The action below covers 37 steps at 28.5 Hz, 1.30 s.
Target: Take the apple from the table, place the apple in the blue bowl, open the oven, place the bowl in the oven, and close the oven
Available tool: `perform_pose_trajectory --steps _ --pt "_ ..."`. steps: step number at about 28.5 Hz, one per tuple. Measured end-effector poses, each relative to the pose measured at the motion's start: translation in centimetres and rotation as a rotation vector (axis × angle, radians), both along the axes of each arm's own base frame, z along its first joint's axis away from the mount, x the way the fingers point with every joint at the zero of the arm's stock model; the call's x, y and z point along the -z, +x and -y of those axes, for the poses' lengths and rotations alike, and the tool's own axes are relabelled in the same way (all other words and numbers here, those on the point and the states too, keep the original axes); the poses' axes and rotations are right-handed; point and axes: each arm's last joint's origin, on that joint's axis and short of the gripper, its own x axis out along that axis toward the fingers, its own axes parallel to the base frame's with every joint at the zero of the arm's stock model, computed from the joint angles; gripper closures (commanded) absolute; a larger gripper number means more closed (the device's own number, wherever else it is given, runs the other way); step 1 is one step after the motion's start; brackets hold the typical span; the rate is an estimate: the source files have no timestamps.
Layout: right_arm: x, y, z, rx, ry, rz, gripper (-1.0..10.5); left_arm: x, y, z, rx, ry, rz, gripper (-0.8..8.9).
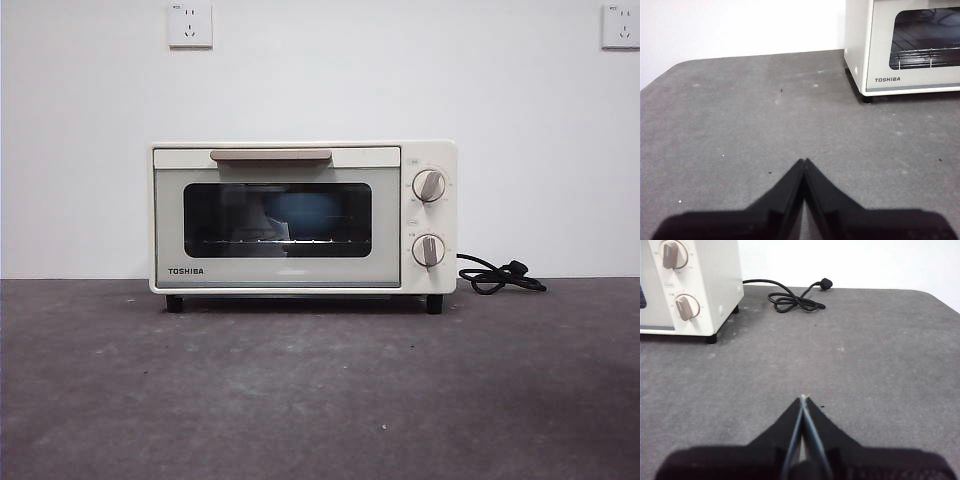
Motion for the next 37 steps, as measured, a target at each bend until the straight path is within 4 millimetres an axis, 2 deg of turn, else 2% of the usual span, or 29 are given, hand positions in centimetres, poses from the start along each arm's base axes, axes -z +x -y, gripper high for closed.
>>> perform_pose_trajectory --steps 37 --pt "0.0 0.0 0.01 0.011 0.042 0.001 9.5 0.0 0.0 0.0 0.0 0.0 0.0 8.17"
